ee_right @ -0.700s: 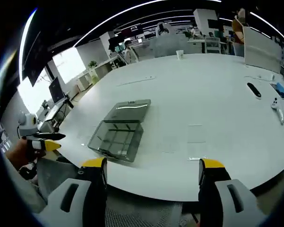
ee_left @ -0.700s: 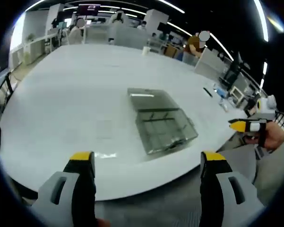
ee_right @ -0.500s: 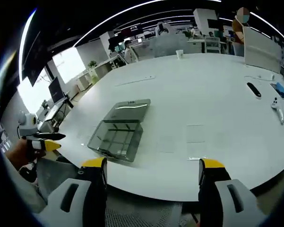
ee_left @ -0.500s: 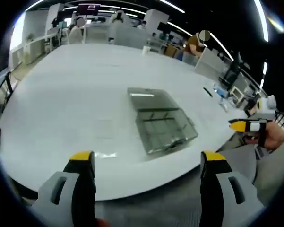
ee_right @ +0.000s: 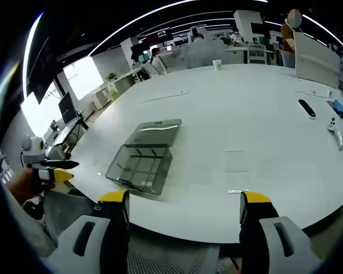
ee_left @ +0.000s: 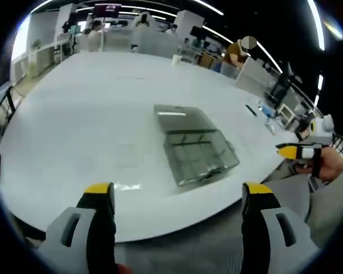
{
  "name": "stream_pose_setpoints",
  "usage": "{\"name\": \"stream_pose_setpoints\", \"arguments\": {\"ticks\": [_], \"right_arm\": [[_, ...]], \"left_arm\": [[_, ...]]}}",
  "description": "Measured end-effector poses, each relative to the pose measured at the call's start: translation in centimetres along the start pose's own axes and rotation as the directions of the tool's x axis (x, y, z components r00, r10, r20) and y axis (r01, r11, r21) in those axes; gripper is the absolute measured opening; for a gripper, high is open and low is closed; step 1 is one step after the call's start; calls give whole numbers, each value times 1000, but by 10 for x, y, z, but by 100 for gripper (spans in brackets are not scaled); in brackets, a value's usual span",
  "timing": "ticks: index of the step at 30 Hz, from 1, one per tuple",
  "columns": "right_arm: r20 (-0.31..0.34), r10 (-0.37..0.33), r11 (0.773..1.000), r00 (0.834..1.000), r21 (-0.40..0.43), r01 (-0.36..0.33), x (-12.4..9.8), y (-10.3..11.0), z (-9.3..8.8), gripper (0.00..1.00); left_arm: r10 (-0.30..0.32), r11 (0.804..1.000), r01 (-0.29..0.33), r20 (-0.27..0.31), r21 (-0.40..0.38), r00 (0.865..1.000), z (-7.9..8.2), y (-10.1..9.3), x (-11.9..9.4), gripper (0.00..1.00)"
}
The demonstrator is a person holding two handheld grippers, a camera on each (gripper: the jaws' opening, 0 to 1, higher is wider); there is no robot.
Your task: Insert the divider into the dual guide fixture by aligning both edges with the guide slots and pushing it downward to the bottom, including one-sided entry, uneven engagement, binding, and posture correction.
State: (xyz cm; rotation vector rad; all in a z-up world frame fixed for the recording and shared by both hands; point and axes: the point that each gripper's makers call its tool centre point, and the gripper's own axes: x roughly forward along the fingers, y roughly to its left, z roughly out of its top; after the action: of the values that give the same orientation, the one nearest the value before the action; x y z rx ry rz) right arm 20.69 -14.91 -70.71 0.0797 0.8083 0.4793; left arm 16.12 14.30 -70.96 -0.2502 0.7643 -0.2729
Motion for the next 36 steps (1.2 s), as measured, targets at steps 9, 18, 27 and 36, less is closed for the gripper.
{"name": "stream_pose_setpoints", "arguments": {"ticks": [9,18,27,36], "right_arm": [[-2,0,1000,1000,-2,0,0,0,-1,77],[-4,1,1000,1000,-9,-1,0,2,-1,77],[-5,3,1000,1000,-20,-3,0,3,0,77],[-11,4,999,1000,-33,-5,1,3,-1,77]], "left_arm": [[0,1000,0,-2,1,1000,0,0,0,91],[-1,1000,1,-3,6,1000,0,0,0,91],[-6,1000,6,2,11,1000,0,-3,0,91],[-5,1000,5,5,12,1000,1,-3,-1,91]]}}
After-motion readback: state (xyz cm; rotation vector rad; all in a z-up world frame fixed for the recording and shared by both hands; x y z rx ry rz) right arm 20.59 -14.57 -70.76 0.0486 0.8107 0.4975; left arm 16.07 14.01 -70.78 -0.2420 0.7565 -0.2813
